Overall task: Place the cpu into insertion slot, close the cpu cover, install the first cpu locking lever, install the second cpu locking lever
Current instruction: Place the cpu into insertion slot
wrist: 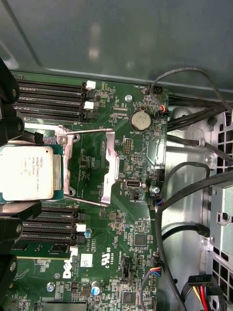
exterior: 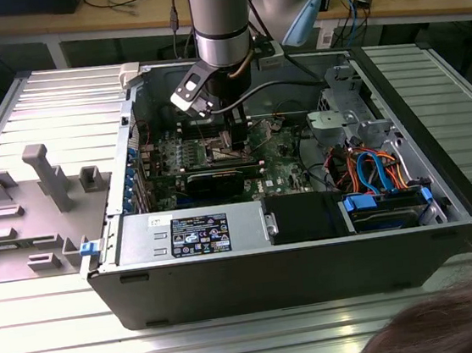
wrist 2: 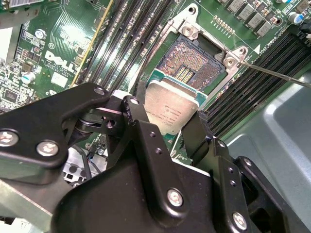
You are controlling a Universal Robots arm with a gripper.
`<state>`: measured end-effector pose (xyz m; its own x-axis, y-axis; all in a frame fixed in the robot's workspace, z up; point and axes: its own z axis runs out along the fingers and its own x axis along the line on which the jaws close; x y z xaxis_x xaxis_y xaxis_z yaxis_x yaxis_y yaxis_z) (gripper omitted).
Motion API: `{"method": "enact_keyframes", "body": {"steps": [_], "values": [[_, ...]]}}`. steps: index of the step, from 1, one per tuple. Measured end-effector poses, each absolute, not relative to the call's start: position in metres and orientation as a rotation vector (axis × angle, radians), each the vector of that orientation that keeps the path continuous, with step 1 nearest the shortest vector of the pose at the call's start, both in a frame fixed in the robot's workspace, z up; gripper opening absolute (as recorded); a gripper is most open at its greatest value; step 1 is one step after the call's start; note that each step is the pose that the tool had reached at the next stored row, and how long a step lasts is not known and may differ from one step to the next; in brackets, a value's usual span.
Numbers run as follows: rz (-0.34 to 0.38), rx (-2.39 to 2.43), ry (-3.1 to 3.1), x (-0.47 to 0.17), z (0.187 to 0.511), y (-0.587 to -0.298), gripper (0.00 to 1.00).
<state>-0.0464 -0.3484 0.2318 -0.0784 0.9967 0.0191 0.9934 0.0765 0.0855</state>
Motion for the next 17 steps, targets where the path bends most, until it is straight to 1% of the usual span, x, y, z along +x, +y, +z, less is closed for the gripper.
{"method": "enact_keyframes", "body": {"steps": [17], "values": [[0.117,2.116,2.258,-0.0464,0.2316,-0.3484,0.55]]}}
